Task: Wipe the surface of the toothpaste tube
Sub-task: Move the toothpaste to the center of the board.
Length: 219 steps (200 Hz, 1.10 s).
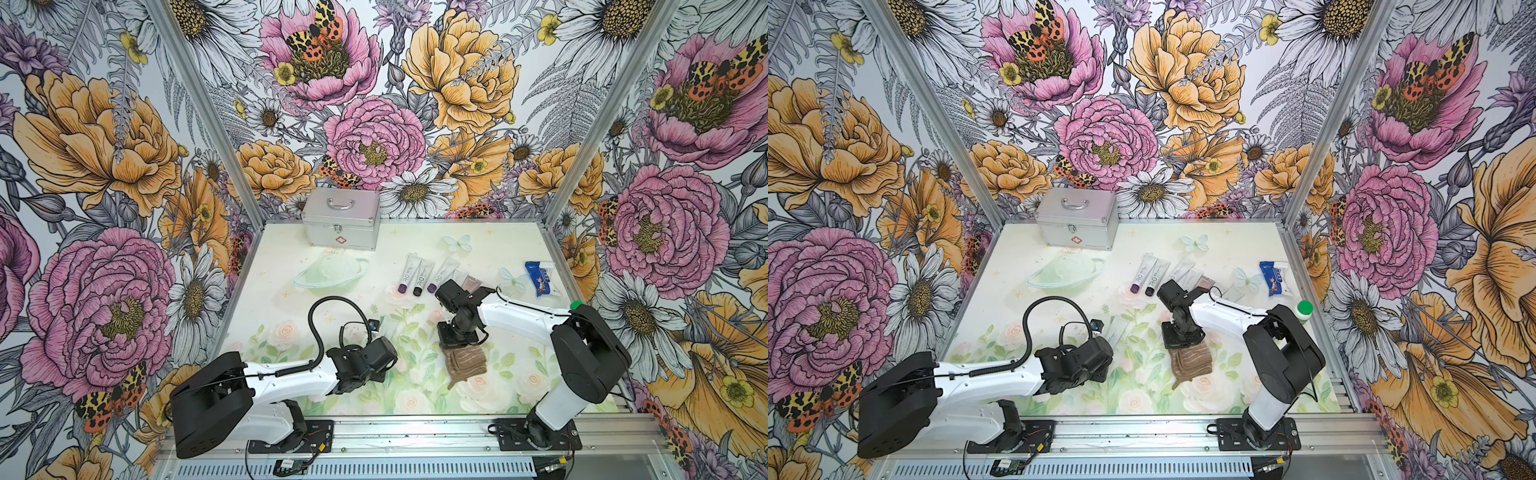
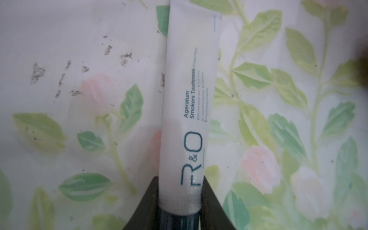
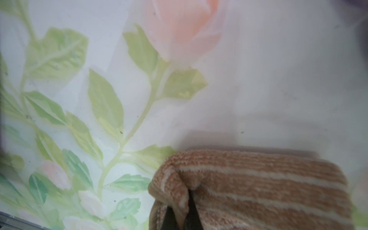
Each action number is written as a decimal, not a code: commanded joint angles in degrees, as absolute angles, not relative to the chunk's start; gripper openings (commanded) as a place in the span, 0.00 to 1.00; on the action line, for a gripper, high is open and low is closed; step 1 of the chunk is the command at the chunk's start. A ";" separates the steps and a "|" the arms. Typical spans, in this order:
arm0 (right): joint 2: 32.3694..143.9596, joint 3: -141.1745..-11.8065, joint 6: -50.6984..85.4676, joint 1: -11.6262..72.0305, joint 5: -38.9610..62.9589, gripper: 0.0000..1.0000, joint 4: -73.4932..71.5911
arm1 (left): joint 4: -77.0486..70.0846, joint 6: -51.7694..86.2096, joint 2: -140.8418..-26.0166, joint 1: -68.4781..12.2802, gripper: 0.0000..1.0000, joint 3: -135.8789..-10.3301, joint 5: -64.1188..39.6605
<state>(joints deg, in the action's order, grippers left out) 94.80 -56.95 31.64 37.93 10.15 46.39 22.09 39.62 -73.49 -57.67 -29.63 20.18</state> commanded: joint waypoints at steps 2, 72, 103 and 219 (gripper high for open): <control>93.64 -57.93 31.72 39.47 10.90 0.00 44.70 | 23.11 35.59 -74.31 -53.11 0.31 -33.51 21.07; 92.99 -57.41 31.55 40.61 11.68 0.00 44.14 | 20.30 20.96 -93.81 -38.16 0.33 -54.70 8.96; 91.27 -56.01 31.71 40.58 11.01 0.00 44.19 | 20.30 19.02 -103.52 -34.70 0.31 -63.49 5.79; 94.34 -59.71 32.12 40.43 10.80 0.00 43.62 | 20.30 15.44 -119.00 -29.41 0.37 -81.53 -1.06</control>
